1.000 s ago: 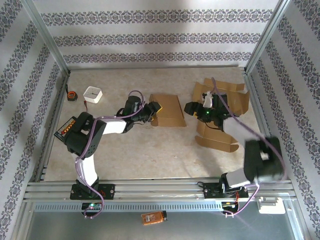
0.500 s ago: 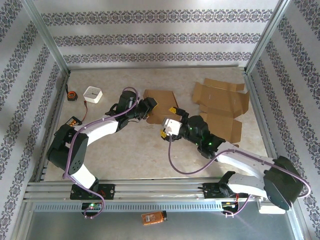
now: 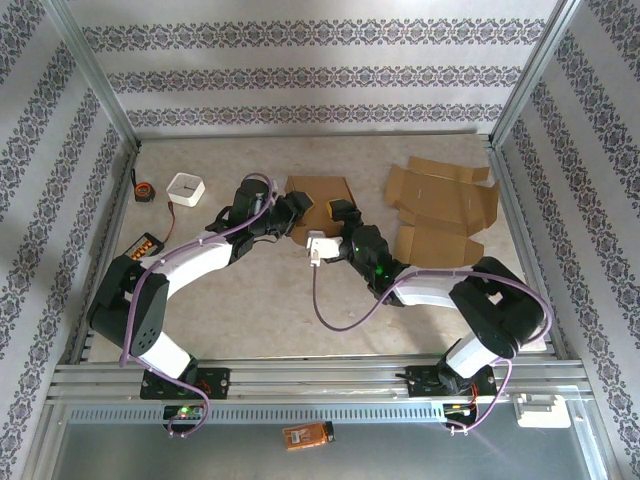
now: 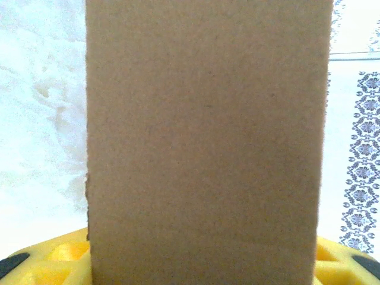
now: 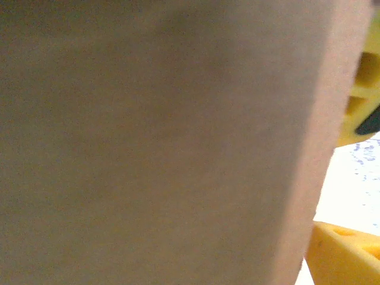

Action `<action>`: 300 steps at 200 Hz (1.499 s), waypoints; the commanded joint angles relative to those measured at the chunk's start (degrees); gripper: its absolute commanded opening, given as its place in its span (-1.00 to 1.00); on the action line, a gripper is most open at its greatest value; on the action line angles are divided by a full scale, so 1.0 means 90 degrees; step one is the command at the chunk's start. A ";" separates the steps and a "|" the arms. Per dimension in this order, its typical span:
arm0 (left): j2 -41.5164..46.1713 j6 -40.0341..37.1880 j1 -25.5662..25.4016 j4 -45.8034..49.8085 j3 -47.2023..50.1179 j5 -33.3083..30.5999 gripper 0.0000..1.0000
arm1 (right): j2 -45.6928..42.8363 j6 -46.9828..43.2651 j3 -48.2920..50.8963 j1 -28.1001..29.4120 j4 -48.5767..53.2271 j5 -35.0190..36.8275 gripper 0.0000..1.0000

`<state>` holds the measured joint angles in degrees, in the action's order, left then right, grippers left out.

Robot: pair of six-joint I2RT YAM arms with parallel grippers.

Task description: Fold the paper box

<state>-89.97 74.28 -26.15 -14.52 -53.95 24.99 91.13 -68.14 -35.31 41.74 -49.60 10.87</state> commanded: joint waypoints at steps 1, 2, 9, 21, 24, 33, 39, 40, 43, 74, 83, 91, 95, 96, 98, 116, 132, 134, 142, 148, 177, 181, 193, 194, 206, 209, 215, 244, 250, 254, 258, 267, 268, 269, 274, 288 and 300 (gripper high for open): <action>0.0250 0.0350 0.0023 -0.0298 0.0044 0.0124 -0.17 | 0.0160 -0.0359 -0.0206 -0.0086 -0.0952 0.0513 0.80; 0.0246 0.0360 0.0019 -0.0309 0.0056 0.0129 -0.17 | 0.0159 -0.0354 -0.0207 -0.0091 -0.0953 0.0502 0.79; 0.0258 0.0420 0.0022 -0.0397 0.0102 0.0140 -0.17 | 0.0158 -0.0335 -0.0202 -0.0101 -0.0950 0.0460 0.73; 0.0280 0.0467 0.0029 -0.0481 0.0129 0.0157 -0.17 | 0.0151 -0.0308 -0.0198 -0.0090 -0.0913 0.0392 0.56; 0.0290 0.0467 0.0023 -0.0485 0.0127 0.0159 -0.16 | 0.0147 -0.0313 -0.0190 -0.0084 -0.0885 0.0372 0.51; 0.0308 0.0441 0.0025 -0.0448 0.0112 0.0162 -0.15 | 0.0122 -0.0344 -0.0163 -0.0060 -0.0806 0.0306 0.38; 0.0306 0.0430 0.0025 -0.0429 0.0100 0.0162 -0.11 | 0.0094 -0.0338 -0.0129 -0.0033 -0.0752 0.0255 0.32; 0.0308 0.0429 0.0025 -0.0423 0.0103 0.0162 -0.11 | 0.0087 -0.0338 -0.0119 -0.0030 -0.0741 0.0246 0.31; 0.0313 0.0423 0.0024 -0.0423 0.0098 0.0160 -0.09 | 0.0074 -0.0338 -0.0104 -0.0017 -0.0691 0.0222 0.29; 0.0442 0.0358 0.0058 -0.0382 0.0101 0.0127 0.19 | -0.0389 -0.0174 0.0186 0.0194 -0.0116 -0.0006 0.03; 0.0572 0.0265 0.0088 -0.0319 0.0112 0.0031 0.33 | -0.0605 -0.0040 0.0229 0.0233 0.0136 0.0022 -0.02; 0.0743 0.0109 0.0125 -0.0202 0.0124 -0.0081 0.42 | -0.0820 0.0037 0.0256 0.0256 0.0446 0.0043 -0.03; 0.0840 -0.0002 0.0154 -0.0104 0.0126 -0.0149 0.47 | -0.0934 0.0076 0.0266 0.0268 0.0626 0.0037 -0.04; 0.0868 -0.0036 0.0153 -0.0090 0.0116 -0.0169 0.49 | -0.0969 0.0088 0.0268 0.0266 0.0671 0.0035 -0.04; 0.0925 -0.0108 0.0172 -0.0021 0.0111 -0.0204 0.52 | -0.1045 0.0117 0.0278 0.0270 0.0727 0.0028 -0.04; 0.1486 -0.1174 0.0245 0.0871 -0.0100 -0.0655 0.74 | -0.1793 0.0512 0.0119 0.0260 0.2363 -0.0275 -0.01; 0.2057 -0.2712 0.0212 0.1906 -0.0478 -0.1204 0.86 | -0.2324 0.1419 -0.0886 0.0005 0.5575 -0.1408 0.01; 0.2138 -0.2918 0.0206 0.2038 -0.0518 -0.1266 0.87 | -0.2338 0.1536 -0.1053 -0.0052 0.5955 -0.1590 0.00; 0.2395 -0.3676 0.0183 0.2418 -0.0623 -0.1427 0.89 | -0.2262 0.1968 -0.1761 -0.0225 0.7379 -0.2224 -0.01; 0.2617 -0.4177 0.0172 0.2640 -0.0634 -0.1525 0.89 | -0.2138 0.2148 -0.2263 -0.0311 0.8247 -0.2581 -0.02; 0.3640 -0.6019 0.0146 0.3457 -0.0363 -0.1404 0.89 | -0.1138 0.2115 -0.4390 -0.0160 1.1627 -0.3095 -0.14; 0.3773 -0.6217 0.0148 0.3597 -0.0332 -0.1348 0.90 | -0.0976 0.2135 -0.4679 -0.0145 1.1939 -0.3096 -0.13; 0.4134 -0.6710 0.0134 0.4069 -0.0271 -0.1169 0.90 | -0.0426 0.2118 -0.5474 -0.0090 1.2828 -0.3064 -0.11; 0.4160 -0.6750 0.0138 0.4111 -0.0263 -0.1157 0.90 | -0.0426 0.2118 -0.5474 -0.0090 1.2828 -0.3064 -0.11; 0.4487 -0.7130 0.0123 0.4549 -0.0182 -0.0948 0.92 | 0.0176 0.2163 -0.6247 -0.0061 1.3497 -0.2939 -0.11; 0.4567 -0.7210 0.0119 0.4644 -0.0161 -0.0887 0.92 | 0.0342 0.2181 -0.6503 -0.0054 1.3646 -0.2904 -0.12; 0.4721 -0.7344 0.0113 0.4836 -0.0116 -0.0800 0.92 | 0.0647 0.2232 -0.6886 -0.0059 1.3898 -0.2837 -0.12; 0.5378 -0.7555 0.0075 0.5563 0.0032 -0.0564 0.93 | 0.2172 0.2467 -0.8379 -0.0045 1.4566 -0.2298 -0.12; 0.5471 -0.7581 0.0056 0.5695 0.0045 -0.0534 0.93 | 0.2403 0.2528 -0.8568 -0.0044 1.4557 -0.2151 -0.12; 0.5523 -0.7614 0.0062 0.5781 0.0053 -0.0519 0.93 | 0.2564 0.2549 -0.8663 -0.0041 1.4522 -0.2096 -0.11; 0.5563 -0.7665 0.0055 0.5870 0.0051 -0.0471 0.94 | 0.2691 0.2575 -0.8721 -0.0051 1.4457 -0.2047 -0.10; 0.5625 -0.7803 0.0045 0.6035 0.0050 -0.0357 0.94 | 0.2903 0.2619 -0.8771 -0.0056 1.4230 -0.2066 -0.10; 0.5629 -0.7823 0.0040 0.6056 0.0049 -0.0341 0.95 | 0.2922 0.2620 -0.8772 -0.0056 1.4202 -0.2072 -0.10; 0.5630 -0.7848 0.0042 0.6076 0.0043 -0.0324 0.95 | 0.2936 0.2620 -0.8772 -0.0057 1.4173 -0.2089 -0.10; 0.5641 -0.7950 0.0044 0.6178 0.0020 -0.0253 0.95 | 0.3015 0.2602 -0.8749 -0.0057 1.4042 -0.2170 -0.09; 0.5641 -0.8320 0.0027 0.6506 -0.0096 -0.0168 0.96 | 0.3217 0.2606 -0.8784 -0.0013 1.3745 -0.2255 -0.08; 0.5656 -0.8646 0.0035 0.6723 -0.0139 -0.0257 0.97 | 0.3415 0.2613 -0.8963 0.0014 1.3720 -0.2319 -0.07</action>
<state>-39.33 4.64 -25.26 38.17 -53.98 21.06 119.92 -45.95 -112.25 41.15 73.49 -9.50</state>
